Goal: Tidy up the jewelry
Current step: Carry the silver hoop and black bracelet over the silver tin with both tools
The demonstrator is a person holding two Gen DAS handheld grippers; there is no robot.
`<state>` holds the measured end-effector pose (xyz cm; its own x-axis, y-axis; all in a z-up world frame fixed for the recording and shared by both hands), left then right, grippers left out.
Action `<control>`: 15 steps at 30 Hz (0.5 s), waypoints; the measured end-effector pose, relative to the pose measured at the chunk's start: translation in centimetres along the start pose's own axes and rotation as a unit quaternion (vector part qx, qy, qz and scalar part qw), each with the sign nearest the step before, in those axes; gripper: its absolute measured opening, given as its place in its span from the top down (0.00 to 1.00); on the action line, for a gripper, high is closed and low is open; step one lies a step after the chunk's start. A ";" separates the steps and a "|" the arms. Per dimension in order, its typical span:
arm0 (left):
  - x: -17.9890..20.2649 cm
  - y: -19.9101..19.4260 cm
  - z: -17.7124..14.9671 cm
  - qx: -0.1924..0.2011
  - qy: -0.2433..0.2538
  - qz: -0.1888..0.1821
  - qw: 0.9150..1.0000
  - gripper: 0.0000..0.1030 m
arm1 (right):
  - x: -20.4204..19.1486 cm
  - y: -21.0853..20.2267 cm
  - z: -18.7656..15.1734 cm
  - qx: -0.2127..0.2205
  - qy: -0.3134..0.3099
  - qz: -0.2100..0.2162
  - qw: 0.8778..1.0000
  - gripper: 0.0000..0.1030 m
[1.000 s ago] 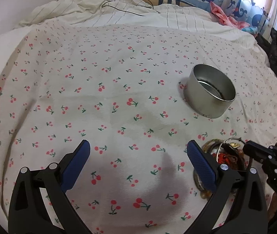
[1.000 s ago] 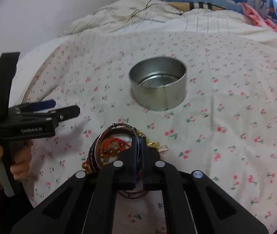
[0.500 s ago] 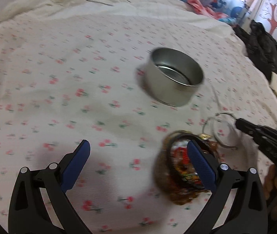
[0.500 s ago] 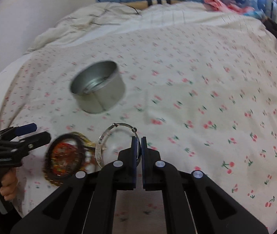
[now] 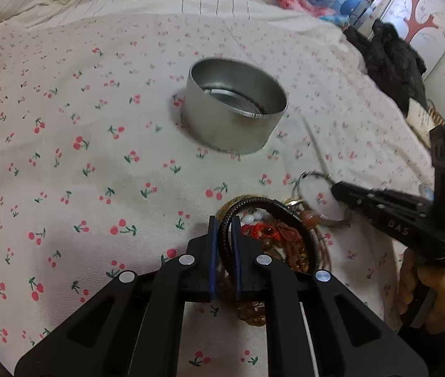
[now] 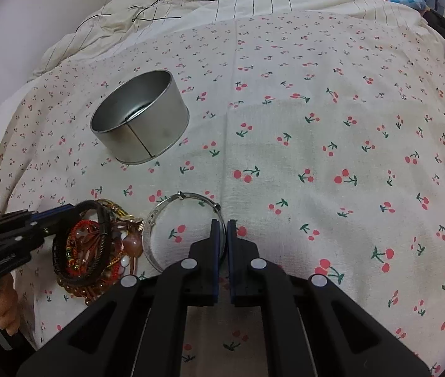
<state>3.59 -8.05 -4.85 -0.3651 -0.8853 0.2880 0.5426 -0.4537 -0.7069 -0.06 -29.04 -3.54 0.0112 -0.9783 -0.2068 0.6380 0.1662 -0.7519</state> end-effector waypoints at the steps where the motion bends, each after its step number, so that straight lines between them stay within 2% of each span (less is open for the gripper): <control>1: -0.1 -0.4 0.4 0.005 -0.005 -0.005 1.000 0.93 | 0.0 -0.1 0.0 0.003 0.001 0.002 1.000 0.95; 5: -1.3 -2.8 1.4 0.033 -0.030 -0.035 0.998 0.93 | 0.0 -0.1 0.1 0.003 0.003 0.004 1.000 0.95; 8: -2.0 -2.8 1.4 0.033 -0.028 -0.015 0.999 0.93 | -0.1 0.1 0.0 0.000 0.001 0.003 1.000 0.95; 10: -2.6 -2.1 1.0 0.016 -0.041 -0.008 0.999 0.93 | -0.1 0.1 0.0 0.003 -0.003 0.001 1.000 0.95; 12: -2.9 -1.5 0.7 0.007 -0.041 0.006 0.999 0.93 | -0.5 -0.4 0.2 0.014 -0.013 -0.001 1.000 0.95; 15: -2.9 -1.5 0.8 0.009 -0.039 0.006 0.999 0.93 | -0.9 -1.5 0.6 0.036 -0.018 0.006 0.999 0.95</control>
<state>4.41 -4.93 -4.13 -0.2979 -0.8959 0.3295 0.5612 -0.4436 -0.6987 -0.56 -28.45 -1.80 0.0458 -0.9804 -0.1917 0.6909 0.1697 -0.7027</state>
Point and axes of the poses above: each gripper's, at about its wrist camera, not at the fingertips, and y roughly the way its jaws point, x to its right, z to its top, the point moved 1 cm from there along y, roughly the way its jaws point, and after that the axes turned 11 degrees about x, right-handed, at the moved point
